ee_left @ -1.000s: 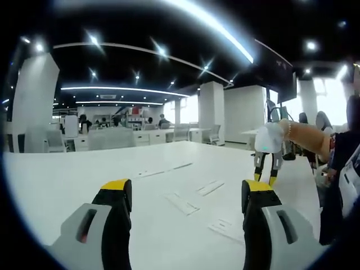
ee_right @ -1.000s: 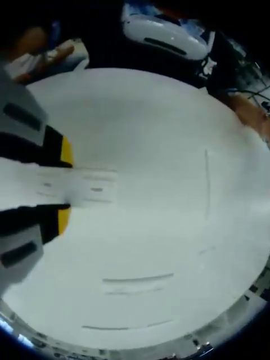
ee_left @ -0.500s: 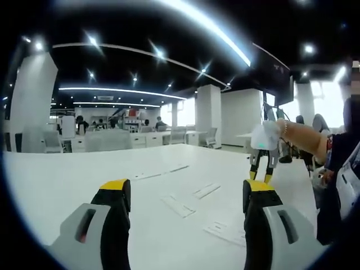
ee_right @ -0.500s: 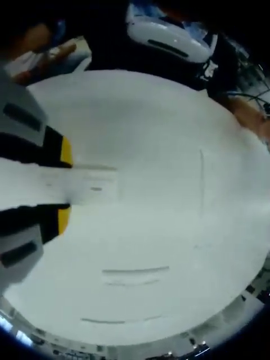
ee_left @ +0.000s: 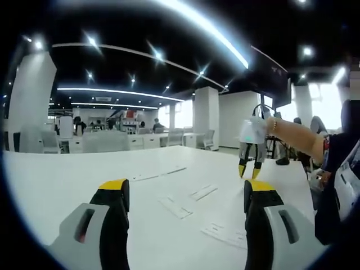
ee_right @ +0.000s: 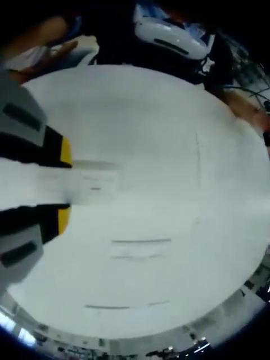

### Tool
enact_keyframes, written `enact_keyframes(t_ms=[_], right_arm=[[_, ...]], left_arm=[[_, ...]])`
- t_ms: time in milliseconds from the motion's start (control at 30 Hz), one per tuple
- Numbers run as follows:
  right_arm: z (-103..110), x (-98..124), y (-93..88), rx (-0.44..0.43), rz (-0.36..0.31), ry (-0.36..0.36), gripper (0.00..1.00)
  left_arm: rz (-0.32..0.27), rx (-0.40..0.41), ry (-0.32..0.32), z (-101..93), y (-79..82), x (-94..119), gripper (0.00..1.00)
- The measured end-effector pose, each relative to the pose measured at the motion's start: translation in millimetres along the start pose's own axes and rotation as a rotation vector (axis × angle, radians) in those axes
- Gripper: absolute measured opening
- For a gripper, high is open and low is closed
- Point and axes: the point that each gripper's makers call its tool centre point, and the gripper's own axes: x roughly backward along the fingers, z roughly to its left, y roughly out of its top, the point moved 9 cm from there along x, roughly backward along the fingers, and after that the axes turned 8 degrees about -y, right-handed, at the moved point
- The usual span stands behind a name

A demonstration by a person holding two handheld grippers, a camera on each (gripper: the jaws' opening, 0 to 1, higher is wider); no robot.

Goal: Locate the socket holder cover, grip the socket holder cover, clip it into the socket holder slot.

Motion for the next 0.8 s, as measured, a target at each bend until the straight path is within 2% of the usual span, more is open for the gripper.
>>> enact_keyframes(t_ms=[400,800], right_arm=[[-33.1,1.9,-18.2,-0.054,0.03,-0.029,0.27],[-47.9,-4.0,-32.0,-0.083,0.065,-0.036,0.27]], left_arm=[[0.025,-0.003,-0.008,-1.9,-2.8,-3.0,0.83],[0.039,-0.006,-0.009,-4.1,-5.8,-5.4,0.83]])
